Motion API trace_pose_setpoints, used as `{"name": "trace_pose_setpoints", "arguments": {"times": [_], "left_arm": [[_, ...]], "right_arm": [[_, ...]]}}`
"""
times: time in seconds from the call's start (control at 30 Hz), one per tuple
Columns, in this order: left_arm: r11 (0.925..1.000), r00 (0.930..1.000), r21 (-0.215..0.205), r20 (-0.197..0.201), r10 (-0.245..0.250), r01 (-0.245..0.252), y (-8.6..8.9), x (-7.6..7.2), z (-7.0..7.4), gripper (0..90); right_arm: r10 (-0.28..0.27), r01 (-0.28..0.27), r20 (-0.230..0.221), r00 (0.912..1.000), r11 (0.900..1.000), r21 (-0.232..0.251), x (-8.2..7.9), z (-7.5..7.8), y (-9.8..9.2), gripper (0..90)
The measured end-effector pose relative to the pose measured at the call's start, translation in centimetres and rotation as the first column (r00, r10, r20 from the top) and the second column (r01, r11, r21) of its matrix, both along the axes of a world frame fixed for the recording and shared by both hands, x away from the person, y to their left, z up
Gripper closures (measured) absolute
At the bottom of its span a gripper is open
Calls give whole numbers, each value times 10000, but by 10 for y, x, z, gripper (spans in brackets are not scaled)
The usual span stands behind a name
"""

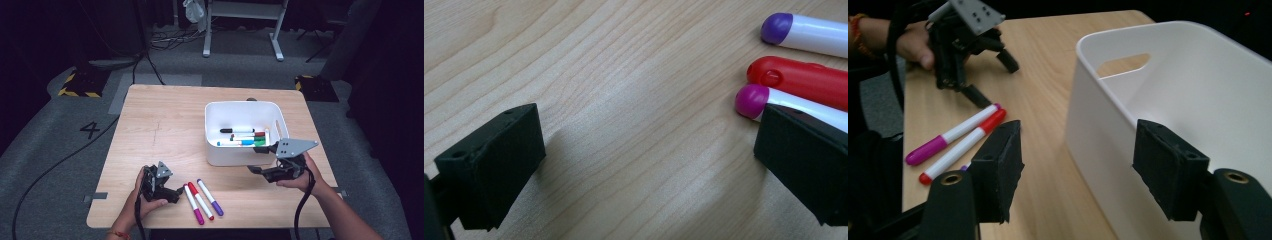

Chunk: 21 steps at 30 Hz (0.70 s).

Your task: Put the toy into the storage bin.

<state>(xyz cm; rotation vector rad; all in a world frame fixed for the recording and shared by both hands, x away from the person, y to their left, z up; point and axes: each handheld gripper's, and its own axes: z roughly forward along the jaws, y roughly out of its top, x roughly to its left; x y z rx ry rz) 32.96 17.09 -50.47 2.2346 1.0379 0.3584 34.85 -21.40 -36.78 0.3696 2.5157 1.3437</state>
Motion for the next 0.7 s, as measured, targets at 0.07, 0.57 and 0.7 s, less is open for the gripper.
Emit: {"name": "trace_pose_setpoints", "arguments": {"times": [0.07,0.57,0.7], "left_arm": [[10000,10000,-1,0,1,-1,0,0,0,0],[10000,10000,1,-2,2,-2,0,0,0,0],[10000,10000,-5,-3,1,-1,0,0,0,1]], "right_arm": [[137,-139,-170,9998,9999,-87,-5,-12,6,369],[1259,-1391,-1608,9789,9876,-734,-25,-86,64,367],[1430,-1595,-1795,9733,9839,-806,-30,-93,74,367]]}}
